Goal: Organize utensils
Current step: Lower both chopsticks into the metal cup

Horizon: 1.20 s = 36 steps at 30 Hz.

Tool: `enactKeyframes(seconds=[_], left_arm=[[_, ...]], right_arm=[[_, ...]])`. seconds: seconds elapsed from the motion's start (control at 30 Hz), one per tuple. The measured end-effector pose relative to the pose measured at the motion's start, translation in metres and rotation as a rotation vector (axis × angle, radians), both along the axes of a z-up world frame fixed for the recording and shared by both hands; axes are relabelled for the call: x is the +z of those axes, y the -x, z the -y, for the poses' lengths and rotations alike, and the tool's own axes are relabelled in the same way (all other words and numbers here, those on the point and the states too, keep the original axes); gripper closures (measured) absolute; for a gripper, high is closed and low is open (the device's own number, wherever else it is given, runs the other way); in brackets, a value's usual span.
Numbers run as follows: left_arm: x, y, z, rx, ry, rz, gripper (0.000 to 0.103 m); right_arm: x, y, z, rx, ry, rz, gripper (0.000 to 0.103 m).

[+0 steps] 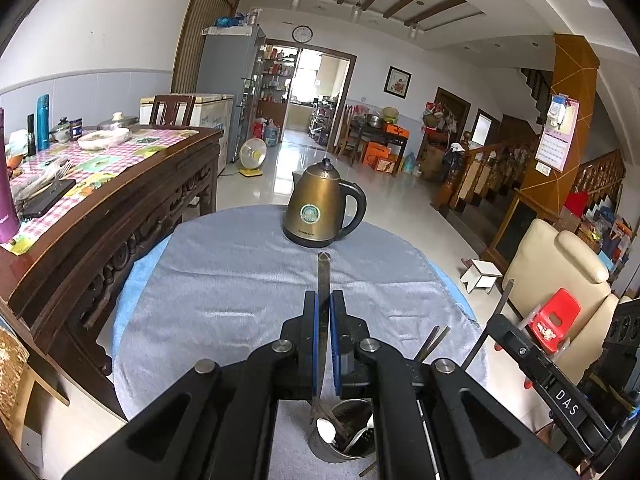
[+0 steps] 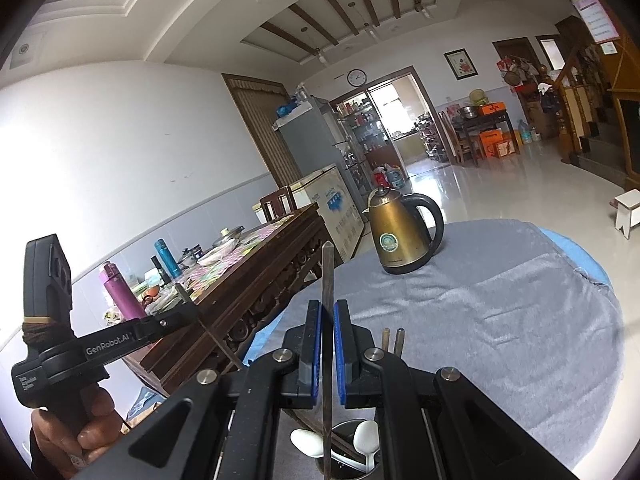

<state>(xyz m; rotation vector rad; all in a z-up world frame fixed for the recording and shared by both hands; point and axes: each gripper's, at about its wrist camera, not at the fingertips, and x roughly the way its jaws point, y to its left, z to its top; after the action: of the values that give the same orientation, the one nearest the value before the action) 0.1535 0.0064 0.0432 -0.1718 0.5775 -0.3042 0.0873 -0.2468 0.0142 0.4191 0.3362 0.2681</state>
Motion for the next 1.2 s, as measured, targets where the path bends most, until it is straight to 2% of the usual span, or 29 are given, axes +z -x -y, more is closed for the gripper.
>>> enactKeyframes(seconds=[0.53,0.83,1.0,1.2], left_arm=[[-0.017,-0.001,0.006,-0.061,0.032,-0.032,0.097],[-0.018,0.002,0.007,-0.059,0.04,-0.035,0.097],[-0.012,0.002,-0.001,-0.046,0.052,-0.019,0.097],[0.008,0.006,-0.013,-0.028,0.078,0.028,0.097]], right_arm=[[-0.007,-0.001,0.004,-0.04,-0.019,-0.005,0.096],[-0.008,-0.003,0.004,-0.073,-0.006,-0.002,0.096],[-0.008,-0.006,0.003,-0.089,0.01,0.004,0.096],[0.005,-0.006,0.001,-0.095,0.015,0.049,0.096]])
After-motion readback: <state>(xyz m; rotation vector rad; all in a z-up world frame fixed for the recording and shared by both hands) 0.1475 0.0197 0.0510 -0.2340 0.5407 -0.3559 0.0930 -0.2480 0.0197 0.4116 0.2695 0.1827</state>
